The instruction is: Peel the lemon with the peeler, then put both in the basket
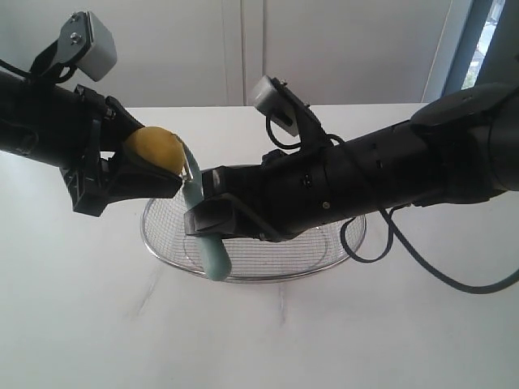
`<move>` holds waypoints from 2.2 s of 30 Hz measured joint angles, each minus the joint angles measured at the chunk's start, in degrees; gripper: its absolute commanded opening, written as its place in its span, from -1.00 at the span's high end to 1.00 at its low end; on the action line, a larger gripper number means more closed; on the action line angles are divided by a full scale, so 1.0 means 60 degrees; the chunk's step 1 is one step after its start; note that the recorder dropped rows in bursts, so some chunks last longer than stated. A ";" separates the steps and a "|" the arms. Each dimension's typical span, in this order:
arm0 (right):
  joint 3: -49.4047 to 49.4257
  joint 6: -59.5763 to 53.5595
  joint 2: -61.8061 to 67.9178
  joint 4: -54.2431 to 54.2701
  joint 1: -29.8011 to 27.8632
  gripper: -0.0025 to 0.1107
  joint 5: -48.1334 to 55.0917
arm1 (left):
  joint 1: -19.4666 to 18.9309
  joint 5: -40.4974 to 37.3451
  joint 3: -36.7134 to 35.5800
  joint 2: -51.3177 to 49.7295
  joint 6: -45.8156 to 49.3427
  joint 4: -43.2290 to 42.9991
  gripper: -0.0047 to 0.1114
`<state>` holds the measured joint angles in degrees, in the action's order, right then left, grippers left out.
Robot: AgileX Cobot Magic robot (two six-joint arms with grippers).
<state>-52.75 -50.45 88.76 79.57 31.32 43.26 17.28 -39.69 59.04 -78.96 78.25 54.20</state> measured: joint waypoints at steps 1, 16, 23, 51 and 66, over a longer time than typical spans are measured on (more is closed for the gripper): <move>0.0000 0.0000 0.0000 0.0000 0.0000 0.96 0.0000 | 0.0000 0.0000 0.0000 0.0000 0.0000 0.0000 0.92; 0.0000 0.0000 0.0000 0.0000 0.0000 0.96 -0.0007 | 0.0000 0.0000 0.0000 0.0000 0.0000 0.0000 0.92; 0.0000 0.0000 0.0000 0.0000 0.0000 0.96 -0.0007 | 0.0000 0.0000 0.0000 0.0000 0.0000 0.0000 0.92; 0.0000 0.0000 -0.1192 -0.0090 -0.0181 0.96 -0.0086 | 0.0000 0.0000 0.0000 0.0000 0.0000 0.0000 0.92; 0.0000 0.3371 -0.4031 -0.4674 -0.0181 0.96 -0.1471 | 0.0000 -0.0199 0.0000 0.0000 -0.0019 0.0000 0.92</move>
<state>-52.75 -30.22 64.57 51.53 30.24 34.43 17.28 -40.89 59.04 -78.96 78.14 54.20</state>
